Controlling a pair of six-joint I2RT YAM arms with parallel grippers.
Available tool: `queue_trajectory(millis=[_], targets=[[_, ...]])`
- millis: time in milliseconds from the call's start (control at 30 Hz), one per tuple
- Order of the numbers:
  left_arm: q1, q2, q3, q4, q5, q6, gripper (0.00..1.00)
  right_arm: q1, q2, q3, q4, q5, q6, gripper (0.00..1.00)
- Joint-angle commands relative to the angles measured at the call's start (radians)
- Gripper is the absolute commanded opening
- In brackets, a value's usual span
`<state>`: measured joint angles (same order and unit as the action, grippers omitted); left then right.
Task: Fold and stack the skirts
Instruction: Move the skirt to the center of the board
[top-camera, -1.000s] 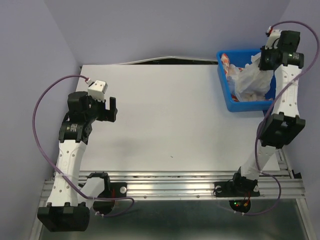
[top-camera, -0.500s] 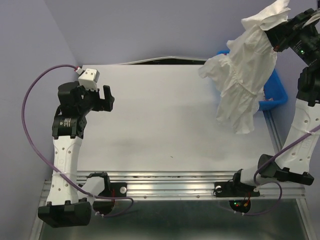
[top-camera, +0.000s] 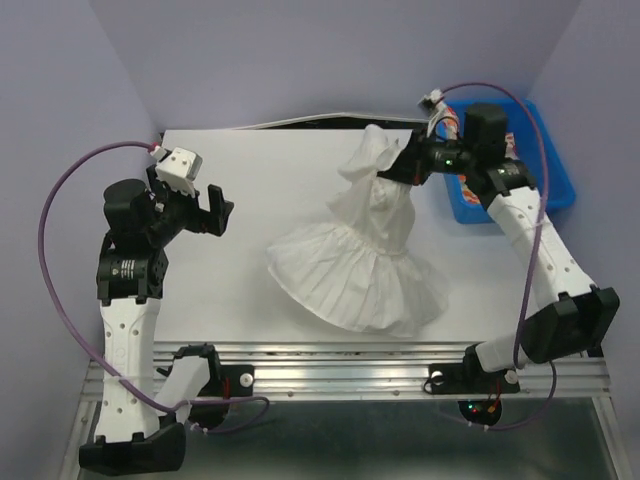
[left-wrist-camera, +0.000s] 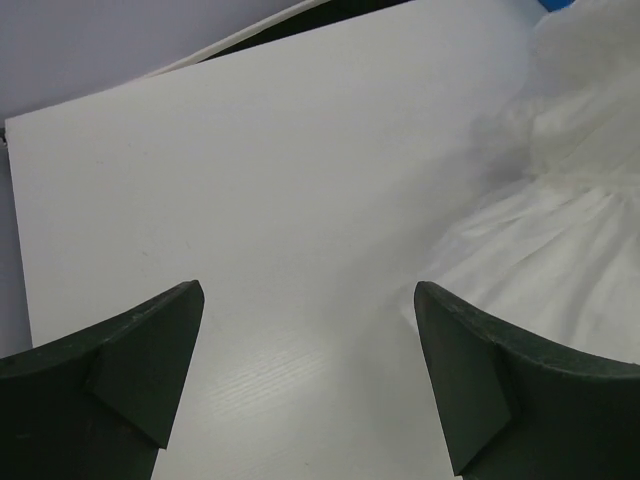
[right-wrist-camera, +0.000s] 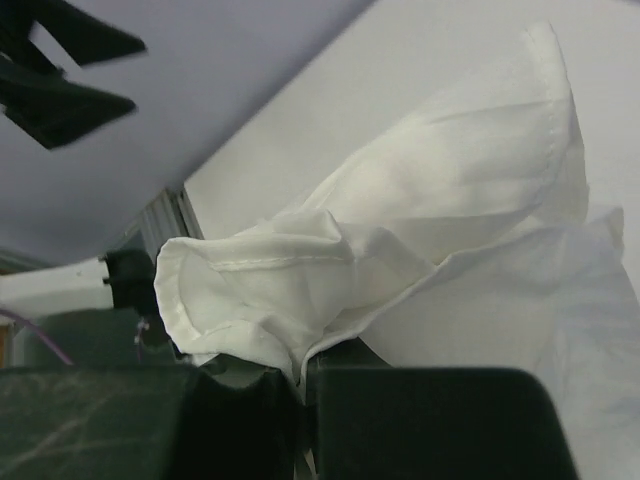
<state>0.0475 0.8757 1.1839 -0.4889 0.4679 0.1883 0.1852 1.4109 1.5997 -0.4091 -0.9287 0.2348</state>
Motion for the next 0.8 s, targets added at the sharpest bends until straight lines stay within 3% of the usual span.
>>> queue_trajectory(millis=[0,100,167,200,233,300,333,600,767], targets=[[0.003,-0.050,-0.050,-0.031,0.106,0.133,0.99,0.045,0.041,-0.215,-0.028,0.094,-0.149,0.01],[0.003,-0.082,-0.096,-0.097,0.149,0.262,0.98,0.045,0.134,-0.289,0.007,0.171,-0.235,0.03],[0.003,-0.093,-0.121,-0.147,0.172,0.363,0.98,0.045,0.199,-0.302,0.019,0.209,-0.296,0.17],[0.003,-0.099,-0.133,-0.161,0.172,0.364,0.98,0.045,0.200,-0.307,0.023,0.209,-0.311,0.35],[0.003,-0.110,-0.156,-0.178,0.188,0.434,0.98,0.045,0.233,-0.308,0.015,0.224,-0.321,0.68],[0.003,-0.116,-0.168,-0.197,0.204,0.490,0.97,0.045,0.275,-0.300,-0.041,0.237,-0.371,0.78],[0.002,-0.118,-0.174,-0.203,0.207,0.535,0.97,0.045,0.284,-0.290,-0.063,0.246,-0.383,0.97],[-0.082,-0.057,-0.259,-0.307,0.169,0.891,0.93,0.045,0.186,-0.300,-0.146,0.572,-0.448,1.00],[-0.165,-0.040,-0.363,-0.304,0.109,1.080,0.90,0.045,0.071,-0.244,-0.390,0.659,-0.650,1.00]])
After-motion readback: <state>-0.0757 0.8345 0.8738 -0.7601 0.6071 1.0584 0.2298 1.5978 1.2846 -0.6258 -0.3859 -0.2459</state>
